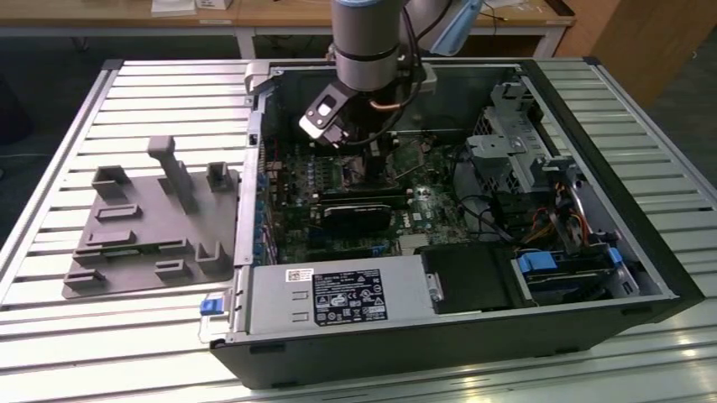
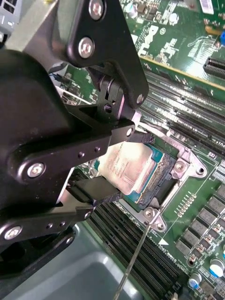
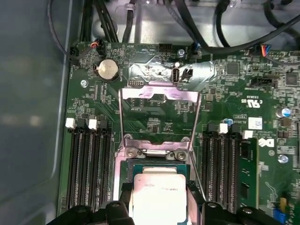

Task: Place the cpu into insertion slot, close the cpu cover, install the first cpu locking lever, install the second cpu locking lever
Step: 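Place the cpu into insertion slot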

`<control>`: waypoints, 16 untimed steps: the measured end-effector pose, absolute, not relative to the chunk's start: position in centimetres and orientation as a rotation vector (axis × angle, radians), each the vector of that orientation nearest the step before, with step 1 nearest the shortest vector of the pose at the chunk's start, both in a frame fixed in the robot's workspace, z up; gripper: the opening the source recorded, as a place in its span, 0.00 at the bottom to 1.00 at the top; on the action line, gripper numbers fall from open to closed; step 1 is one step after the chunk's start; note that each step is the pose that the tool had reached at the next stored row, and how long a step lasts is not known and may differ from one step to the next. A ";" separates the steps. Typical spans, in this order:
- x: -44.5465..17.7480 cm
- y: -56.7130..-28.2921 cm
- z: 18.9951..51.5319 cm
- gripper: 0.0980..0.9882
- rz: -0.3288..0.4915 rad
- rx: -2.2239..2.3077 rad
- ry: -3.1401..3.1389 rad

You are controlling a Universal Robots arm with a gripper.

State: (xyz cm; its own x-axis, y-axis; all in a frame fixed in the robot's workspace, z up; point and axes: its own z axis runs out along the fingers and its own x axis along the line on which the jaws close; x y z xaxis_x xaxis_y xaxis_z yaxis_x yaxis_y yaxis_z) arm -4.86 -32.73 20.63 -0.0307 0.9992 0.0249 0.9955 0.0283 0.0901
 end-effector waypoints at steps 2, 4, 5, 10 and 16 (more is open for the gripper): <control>-4.9 -32.6 20.4 0.49 0.127 2.155 2.220; -5.0 -32.6 20.2 0.49 0.127 2.155 2.220; -5.1 -32.5 20.2 0.49 0.127 2.156 2.220; -5.1 -32.4 19.7 0.49 0.127 2.159 2.216; -5.1 -32.4 19.7 0.49 0.127 2.161 2.214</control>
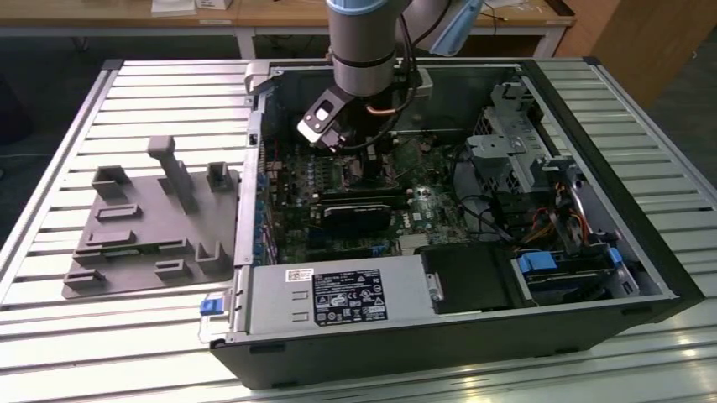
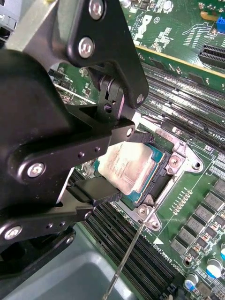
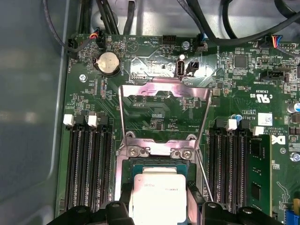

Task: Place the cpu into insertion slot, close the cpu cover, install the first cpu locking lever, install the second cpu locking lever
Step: 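Place the cpu into insertion slot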

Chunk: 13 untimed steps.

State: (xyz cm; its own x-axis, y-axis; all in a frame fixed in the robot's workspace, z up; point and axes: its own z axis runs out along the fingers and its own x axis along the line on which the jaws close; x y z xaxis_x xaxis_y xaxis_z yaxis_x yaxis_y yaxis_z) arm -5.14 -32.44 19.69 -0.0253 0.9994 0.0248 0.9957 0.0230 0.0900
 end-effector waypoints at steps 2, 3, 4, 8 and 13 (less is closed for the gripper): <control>-5.1 -32.4 19.6 0.49 0.127 2.164 2.211; -5.0 -32.4 19.6 0.49 0.127 2.168 2.207; -5.0 -32.4 19.6 0.49 0.127 2.169 2.205; -5.0 -32.4 19.3 0.49 0.126 2.175 2.200; -5.0 -32.4 19.3 0.49 0.126 2.176 2.198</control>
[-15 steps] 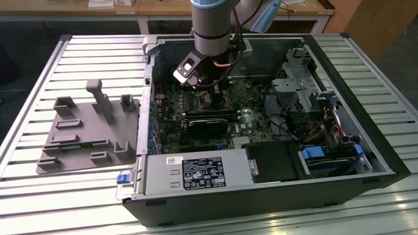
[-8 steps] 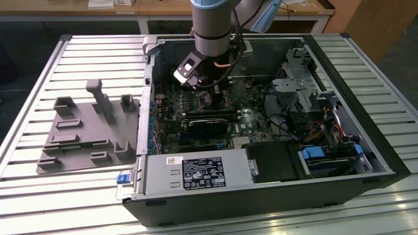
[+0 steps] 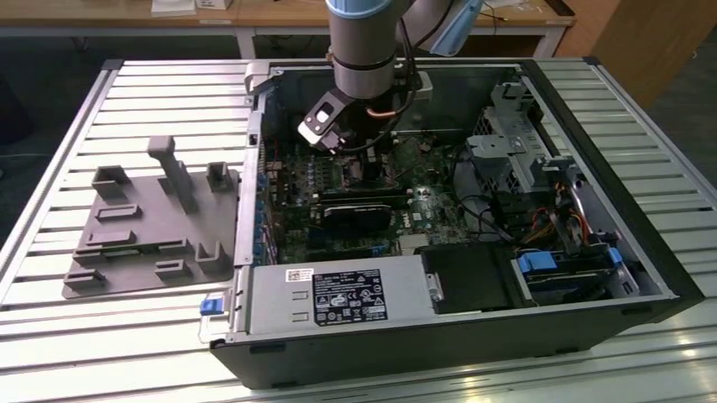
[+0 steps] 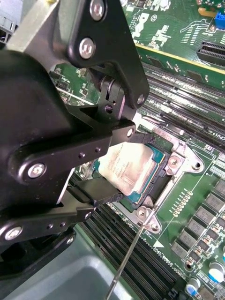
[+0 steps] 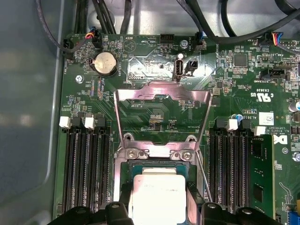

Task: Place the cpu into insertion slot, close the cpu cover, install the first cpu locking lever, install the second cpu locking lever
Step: 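Place the cpu into insertion slot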

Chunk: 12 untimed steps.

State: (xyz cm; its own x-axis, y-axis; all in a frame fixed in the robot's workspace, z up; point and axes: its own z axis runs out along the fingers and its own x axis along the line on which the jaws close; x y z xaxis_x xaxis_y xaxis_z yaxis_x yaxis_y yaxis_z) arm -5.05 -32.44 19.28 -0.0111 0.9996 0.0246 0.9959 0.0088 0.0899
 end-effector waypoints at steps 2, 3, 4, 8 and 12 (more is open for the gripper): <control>-5.0 -32.4 19.3 0.49 0.126 2.176 2.198; -5.0 -32.4 19.3 0.49 0.126 2.176 2.198; -5.0 -32.4 19.3 0.49 0.126 2.176 2.198; -5.0 -32.4 19.3 0.49 0.126 2.188 2.186; -5.0 -32.4 19.3 0.49 0.126 2.191 2.182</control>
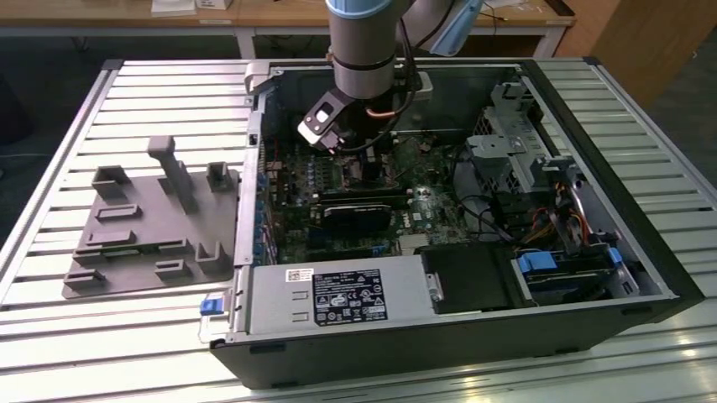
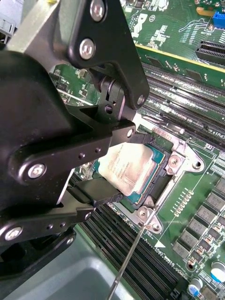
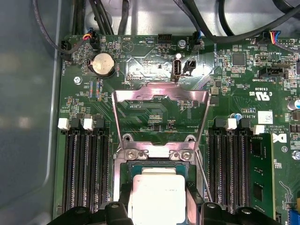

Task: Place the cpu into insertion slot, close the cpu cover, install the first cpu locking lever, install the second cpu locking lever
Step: 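Place the cpu into insertion slot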

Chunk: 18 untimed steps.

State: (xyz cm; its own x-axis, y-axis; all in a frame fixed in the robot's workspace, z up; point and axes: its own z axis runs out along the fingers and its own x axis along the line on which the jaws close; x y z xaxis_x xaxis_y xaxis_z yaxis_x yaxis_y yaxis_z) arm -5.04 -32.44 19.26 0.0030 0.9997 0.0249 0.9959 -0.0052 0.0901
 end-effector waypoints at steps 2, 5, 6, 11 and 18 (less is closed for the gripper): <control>-5.0 -32.4 19.3 0.49 0.126 2.191 2.182; -5.0 -32.4 19.3 0.49 0.126 2.191 2.182; -5.0 -32.4 19.3 0.51 0.126 2.191 2.182; -5.0 -32.4 19.3 0.58 0.126 2.192 2.182; -5.0 -32.4 20.0 0.58 0.126 2.192 2.182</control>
